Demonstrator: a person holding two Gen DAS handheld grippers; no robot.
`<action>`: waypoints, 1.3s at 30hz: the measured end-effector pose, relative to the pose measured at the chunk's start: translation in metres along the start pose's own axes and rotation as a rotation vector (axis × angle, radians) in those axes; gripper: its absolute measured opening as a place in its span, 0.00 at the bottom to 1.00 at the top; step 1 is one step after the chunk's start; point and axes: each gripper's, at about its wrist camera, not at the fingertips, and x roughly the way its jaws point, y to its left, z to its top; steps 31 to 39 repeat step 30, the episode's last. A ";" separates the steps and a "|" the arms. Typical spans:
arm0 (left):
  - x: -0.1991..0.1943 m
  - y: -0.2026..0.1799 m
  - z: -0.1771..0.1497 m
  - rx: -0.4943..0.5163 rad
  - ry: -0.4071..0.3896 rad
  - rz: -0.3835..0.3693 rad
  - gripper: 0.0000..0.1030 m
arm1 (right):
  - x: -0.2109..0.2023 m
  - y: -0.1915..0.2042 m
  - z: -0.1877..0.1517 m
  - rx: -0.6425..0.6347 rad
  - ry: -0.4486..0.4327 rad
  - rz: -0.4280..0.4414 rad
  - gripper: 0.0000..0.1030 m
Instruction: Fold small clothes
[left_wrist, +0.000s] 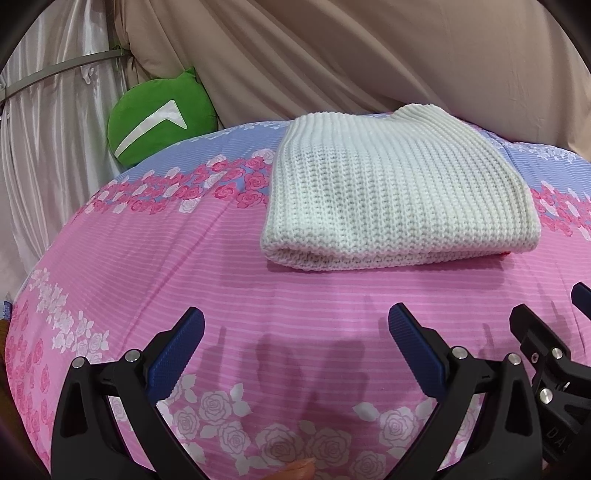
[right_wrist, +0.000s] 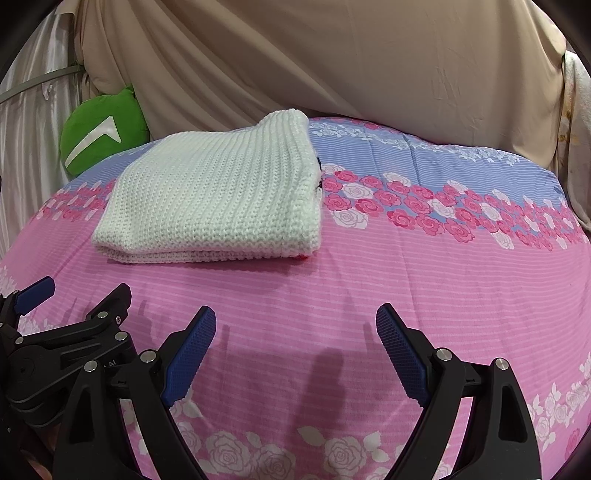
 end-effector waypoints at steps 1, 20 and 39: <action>0.000 0.000 0.000 0.000 0.000 0.000 0.95 | 0.000 0.000 0.000 0.000 0.000 0.000 0.84; -0.002 0.000 0.001 -0.003 -0.008 -0.001 0.94 | 0.000 -0.002 0.000 0.003 -0.004 0.003 0.84; -0.003 -0.001 0.001 0.009 -0.015 -0.006 0.89 | -0.003 0.003 -0.002 0.011 -0.004 -0.017 0.84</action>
